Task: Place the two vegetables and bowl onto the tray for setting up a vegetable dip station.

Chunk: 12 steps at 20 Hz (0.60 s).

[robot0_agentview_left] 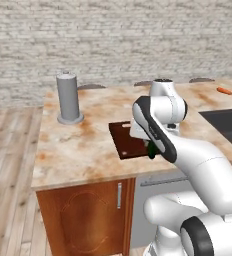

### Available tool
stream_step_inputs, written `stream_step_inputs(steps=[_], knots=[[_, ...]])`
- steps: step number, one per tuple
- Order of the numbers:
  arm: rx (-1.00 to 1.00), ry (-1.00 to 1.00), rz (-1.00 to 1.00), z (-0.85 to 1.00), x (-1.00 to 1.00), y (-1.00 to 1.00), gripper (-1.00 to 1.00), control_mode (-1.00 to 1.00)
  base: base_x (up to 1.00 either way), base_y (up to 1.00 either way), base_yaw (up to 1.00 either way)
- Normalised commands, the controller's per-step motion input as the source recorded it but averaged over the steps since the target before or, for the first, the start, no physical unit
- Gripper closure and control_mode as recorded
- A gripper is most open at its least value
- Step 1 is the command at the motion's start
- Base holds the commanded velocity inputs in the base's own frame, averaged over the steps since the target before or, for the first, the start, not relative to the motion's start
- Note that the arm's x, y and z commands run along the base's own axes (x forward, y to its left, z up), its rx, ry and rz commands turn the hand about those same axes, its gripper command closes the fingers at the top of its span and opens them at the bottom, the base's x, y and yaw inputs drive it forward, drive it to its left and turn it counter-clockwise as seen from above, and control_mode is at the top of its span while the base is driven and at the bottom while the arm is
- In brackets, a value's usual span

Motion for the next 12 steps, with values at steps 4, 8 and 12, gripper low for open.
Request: stream_step_inputs(steps=[4,8,12], knots=[[0.0,0.0,0.0,0.0,0.0,0.0,1.0,1.0,0.4,0.05,0.0],[0.0,0.0,0.0,0.0,0.0,0.0,1.0,1.0,0.35,0.03,0.0],[0.0,0.0,0.0,0.0,0.0,0.0,1.0,1.0,0.37,0.04,0.0]])
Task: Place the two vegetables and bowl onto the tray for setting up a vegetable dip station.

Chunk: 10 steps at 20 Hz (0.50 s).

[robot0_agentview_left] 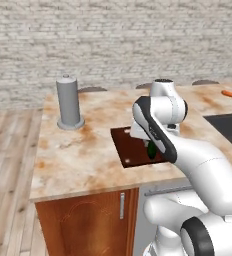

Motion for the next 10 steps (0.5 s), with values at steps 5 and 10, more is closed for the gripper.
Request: stream_step_inputs(steps=[5,10], knots=[[0.0,0.0,0.0,0.0,0.0,0.0,1.0,1.0,0.38,0.05,0.0],[0.0,0.0,0.0,0.0,0.0,0.0,1.0,1.0,0.41,0.0,0.0]])
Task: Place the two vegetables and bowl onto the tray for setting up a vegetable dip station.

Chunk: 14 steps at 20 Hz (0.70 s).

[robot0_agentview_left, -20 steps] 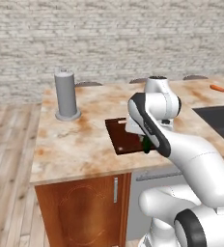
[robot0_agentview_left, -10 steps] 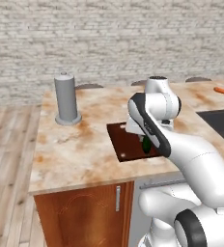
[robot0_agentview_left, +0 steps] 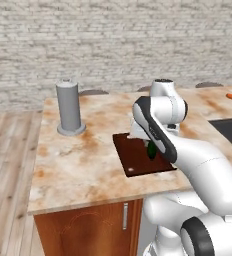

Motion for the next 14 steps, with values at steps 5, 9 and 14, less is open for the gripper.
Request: stream_step_inputs(steps=[5,9,14], knots=[[0.0,0.0,0.0,0.0,0.0,0.0,1.0,1.0,0.28,0.03,0.0],[0.0,0.0,0.0,0.0,0.0,0.0,1.0,1.0,0.01,0.0,0.0],[0.0,0.0,0.0,0.0,0.0,0.0,1.0,1.0,0.0,0.0,0.0]])
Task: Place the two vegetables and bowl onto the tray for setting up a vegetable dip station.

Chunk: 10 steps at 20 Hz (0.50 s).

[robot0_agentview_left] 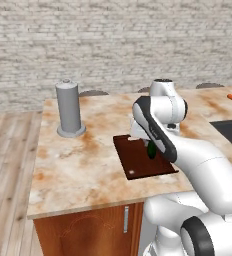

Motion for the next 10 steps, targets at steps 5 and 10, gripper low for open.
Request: stream_step_inputs(steps=[5,10], knots=[[0.0,0.0,0.0,0.0,0.0,0.0,1.0,1.0,0.0,0.0,0.0],[0.0,0.0,0.0,0.0,0.0,0.0,1.0,1.0,0.0,0.0,0.0]])
